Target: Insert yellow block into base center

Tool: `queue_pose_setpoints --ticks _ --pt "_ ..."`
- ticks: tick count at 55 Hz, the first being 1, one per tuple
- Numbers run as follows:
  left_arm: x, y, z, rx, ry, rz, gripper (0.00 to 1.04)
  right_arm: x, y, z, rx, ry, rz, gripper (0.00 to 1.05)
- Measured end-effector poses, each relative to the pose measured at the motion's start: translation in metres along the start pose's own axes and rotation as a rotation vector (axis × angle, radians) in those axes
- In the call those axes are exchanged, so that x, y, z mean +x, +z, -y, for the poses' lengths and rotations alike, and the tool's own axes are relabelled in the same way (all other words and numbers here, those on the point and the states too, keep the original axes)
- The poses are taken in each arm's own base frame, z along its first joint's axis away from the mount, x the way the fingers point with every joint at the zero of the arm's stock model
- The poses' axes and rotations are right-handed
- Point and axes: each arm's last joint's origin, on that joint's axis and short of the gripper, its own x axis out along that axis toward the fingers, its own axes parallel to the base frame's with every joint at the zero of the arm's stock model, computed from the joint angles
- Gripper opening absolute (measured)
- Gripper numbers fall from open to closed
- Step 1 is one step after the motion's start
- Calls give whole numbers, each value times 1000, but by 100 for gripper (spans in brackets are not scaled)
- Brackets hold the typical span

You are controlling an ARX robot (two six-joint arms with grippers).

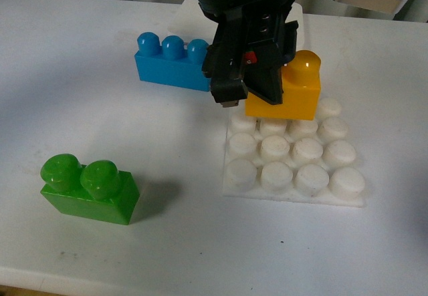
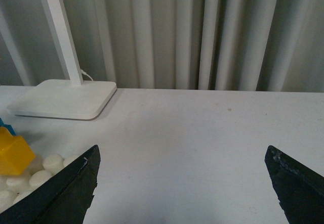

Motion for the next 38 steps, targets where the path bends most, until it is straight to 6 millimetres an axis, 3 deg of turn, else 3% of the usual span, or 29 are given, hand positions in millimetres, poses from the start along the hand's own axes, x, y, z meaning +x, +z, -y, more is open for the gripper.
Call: queue_pose_setpoints --ticks 38 --pt "22 9 -3 20 -39 -39 31 0 0 0 0 0 0 96"
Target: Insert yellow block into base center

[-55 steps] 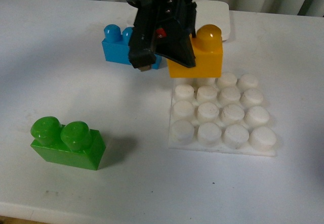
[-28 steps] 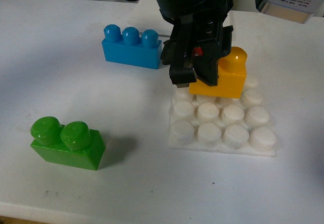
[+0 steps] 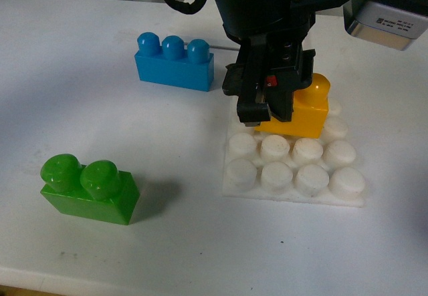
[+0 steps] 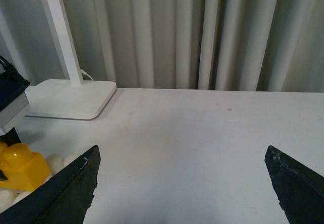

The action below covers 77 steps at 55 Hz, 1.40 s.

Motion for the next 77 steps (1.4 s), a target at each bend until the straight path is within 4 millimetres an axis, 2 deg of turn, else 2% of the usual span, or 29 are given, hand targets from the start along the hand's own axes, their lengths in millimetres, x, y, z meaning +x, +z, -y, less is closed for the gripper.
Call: queue_pose_setpoints --ticks 35,41,77 --pt "7 -1 -4 -1 8 -34 31 0 0 0 0 0 0 96" --pt "16 -4 -3 5 -15 -62 31 0 0 0 0 0 0 96" --pt "18 -3 -6 7 -16 -68 31 0 0 0 0 0 0 96"
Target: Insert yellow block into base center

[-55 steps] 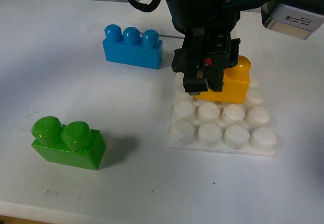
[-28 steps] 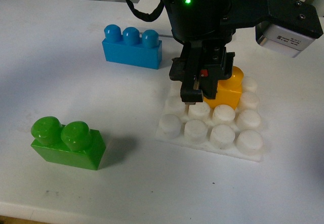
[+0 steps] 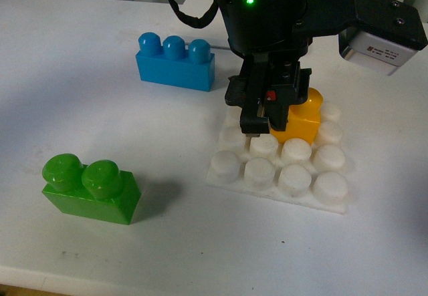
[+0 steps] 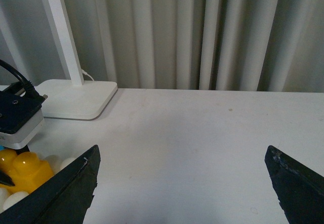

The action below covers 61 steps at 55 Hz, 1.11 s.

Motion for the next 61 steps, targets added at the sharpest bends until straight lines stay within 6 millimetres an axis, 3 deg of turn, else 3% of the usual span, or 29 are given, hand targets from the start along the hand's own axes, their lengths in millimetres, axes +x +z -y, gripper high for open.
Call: queue_pose_setpoints --ticks 13,20,30,33,49,61 --pt "0 0 -2 -2 8 1 33 0 0 0 0 0 0 96" --pt "2 0 -2 0 17 -12 52 0 0 0 0 0 0 96" --pt "-6 -2 -6 -1 58 -5 93 0 0 0 0 0 0 96" --pt "-11 -2 -6 1 68 -4 100 0 0 0 0 0 0 96" --pt "-64 -10 9 22 184 12 98 0 0 0 0 0 0 96" --pt "-95 -37 30 -3 249 0 98 0 0 0 0 0 0 96"
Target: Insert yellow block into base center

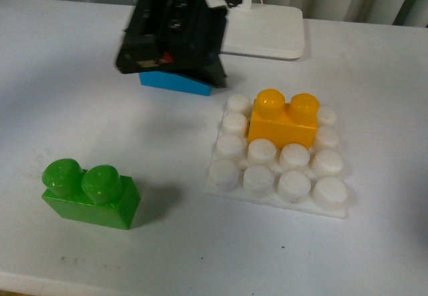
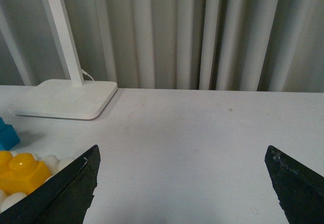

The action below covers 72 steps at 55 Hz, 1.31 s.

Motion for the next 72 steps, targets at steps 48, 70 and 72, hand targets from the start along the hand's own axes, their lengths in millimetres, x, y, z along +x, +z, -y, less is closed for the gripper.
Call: queue_pose_setpoints --ticks 48,70,72 --pt "-47 -99 79 -506 479 41 98 0 0 0 0 0 0 96" --pt "-44 -116 116 -1069 1123 272 64 0 0 0 0 -1 0 96" --pt "-50 -118 123 -1140 1170 363 57 0 0 0 0 0 0 96"
